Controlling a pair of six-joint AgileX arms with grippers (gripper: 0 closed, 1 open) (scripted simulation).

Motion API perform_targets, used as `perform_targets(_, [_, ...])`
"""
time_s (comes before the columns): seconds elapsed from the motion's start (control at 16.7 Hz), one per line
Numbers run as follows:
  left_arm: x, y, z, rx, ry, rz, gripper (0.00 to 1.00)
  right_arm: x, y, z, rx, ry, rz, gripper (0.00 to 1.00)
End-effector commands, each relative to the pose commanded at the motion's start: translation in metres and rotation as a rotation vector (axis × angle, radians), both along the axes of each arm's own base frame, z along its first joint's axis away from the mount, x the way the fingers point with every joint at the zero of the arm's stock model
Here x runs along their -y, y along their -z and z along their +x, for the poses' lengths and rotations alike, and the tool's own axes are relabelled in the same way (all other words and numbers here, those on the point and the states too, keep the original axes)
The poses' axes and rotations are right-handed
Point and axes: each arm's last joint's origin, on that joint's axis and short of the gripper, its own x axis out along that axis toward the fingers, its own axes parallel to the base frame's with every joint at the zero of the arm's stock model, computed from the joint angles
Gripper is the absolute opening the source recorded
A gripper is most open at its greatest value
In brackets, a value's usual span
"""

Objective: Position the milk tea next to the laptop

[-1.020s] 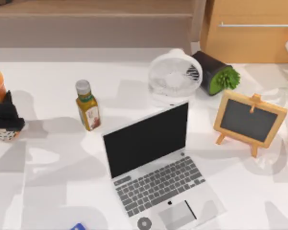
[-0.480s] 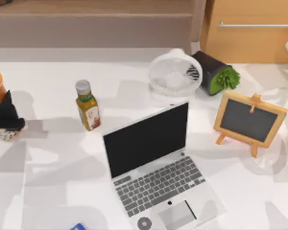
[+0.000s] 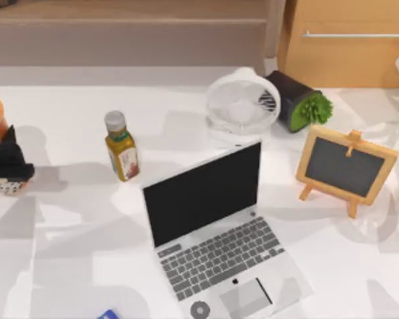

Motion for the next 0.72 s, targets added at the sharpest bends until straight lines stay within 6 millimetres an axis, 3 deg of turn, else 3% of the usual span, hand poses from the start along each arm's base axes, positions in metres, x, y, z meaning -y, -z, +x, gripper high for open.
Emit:
perform_targets(0.54, [0.000, -0.008, -0.001, -0.006, 0.001, 0.001, 0.00, 0.000, 0.000, 0.000, 0.000, 0.000, 0.000, 1.00])
perform_targets(0.72, [0.009, -0.028, 0.013, 0.092, -0.010, -0.010, 0.00, 0.000, 0.000, 0.000, 0.000, 0.000, 0.000, 1.00])
